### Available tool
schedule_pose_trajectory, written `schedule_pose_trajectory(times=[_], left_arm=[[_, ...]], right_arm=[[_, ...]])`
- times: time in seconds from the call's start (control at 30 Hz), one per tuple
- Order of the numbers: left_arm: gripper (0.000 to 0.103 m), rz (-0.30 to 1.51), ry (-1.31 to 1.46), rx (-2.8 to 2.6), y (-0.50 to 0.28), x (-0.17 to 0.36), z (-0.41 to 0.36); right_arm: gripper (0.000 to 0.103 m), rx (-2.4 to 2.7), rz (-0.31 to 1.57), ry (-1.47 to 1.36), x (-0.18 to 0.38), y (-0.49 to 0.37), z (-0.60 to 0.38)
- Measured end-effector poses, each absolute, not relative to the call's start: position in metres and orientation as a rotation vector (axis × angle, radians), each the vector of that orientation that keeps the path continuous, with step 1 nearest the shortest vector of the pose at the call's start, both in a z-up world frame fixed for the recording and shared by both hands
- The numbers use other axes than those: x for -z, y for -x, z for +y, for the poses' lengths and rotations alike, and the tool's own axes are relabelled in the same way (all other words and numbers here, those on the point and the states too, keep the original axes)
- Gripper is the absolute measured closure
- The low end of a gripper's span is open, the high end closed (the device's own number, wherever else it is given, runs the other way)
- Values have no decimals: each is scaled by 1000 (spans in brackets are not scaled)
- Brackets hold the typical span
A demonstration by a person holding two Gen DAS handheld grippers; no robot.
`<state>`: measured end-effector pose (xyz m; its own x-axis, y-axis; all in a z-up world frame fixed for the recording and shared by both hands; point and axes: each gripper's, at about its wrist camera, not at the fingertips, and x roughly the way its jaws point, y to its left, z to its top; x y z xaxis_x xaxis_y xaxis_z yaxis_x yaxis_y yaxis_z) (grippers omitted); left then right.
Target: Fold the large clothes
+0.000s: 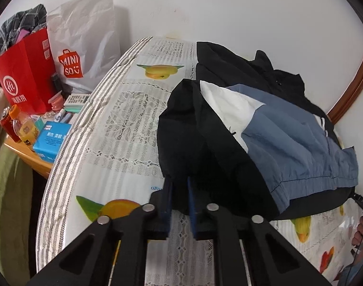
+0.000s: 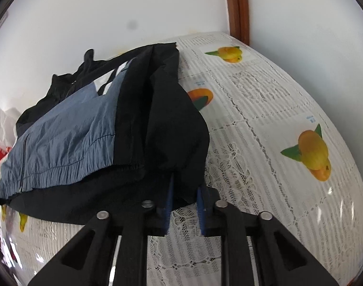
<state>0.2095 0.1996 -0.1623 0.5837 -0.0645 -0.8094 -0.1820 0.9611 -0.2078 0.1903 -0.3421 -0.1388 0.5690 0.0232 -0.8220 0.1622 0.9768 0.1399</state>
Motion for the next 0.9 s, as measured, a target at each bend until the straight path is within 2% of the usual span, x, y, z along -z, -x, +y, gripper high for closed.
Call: schedule_pose_trajectory(times=[0.17,0.63,0.8,0.83,0.9], left_arm=[[96,946,284,-75,-196,154,198],[95,1000,291,-34,-112,156,193],[89,1009,233,-75,-97,143,189],[86,1001,225,-76,-94,138,187],[72,970,218,-74,-90,126,184]], right_arm=[[95,46,953,-232,127,-180,-348],[95,90,1013,-140,119,-121,-350],[89,160,999,-74,109,-108,-344],[87,166,985,-69,104,-106,-344],[80,170,951,-54,89,-100,-341]])
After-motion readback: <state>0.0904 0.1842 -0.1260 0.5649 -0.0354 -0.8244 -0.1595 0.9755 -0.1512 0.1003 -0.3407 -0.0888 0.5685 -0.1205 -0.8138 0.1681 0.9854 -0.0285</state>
